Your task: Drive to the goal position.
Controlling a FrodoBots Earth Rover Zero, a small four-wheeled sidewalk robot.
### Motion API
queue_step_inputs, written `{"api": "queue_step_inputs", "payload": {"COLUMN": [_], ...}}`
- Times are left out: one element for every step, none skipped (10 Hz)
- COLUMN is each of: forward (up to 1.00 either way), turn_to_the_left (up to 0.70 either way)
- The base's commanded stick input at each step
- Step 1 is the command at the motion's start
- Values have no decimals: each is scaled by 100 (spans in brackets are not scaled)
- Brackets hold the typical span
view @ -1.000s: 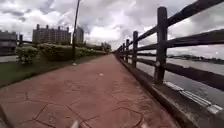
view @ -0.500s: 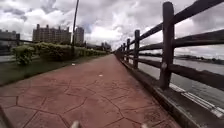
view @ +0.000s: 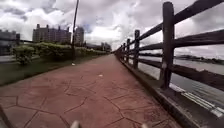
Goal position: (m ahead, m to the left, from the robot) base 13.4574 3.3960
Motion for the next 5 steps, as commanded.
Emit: {"api": "queue_step_inputs", "payload": {"forward": [70, 70, 70, 70, 70], "turn_to_the_left": [0, 0, 0, 0, 0]}}
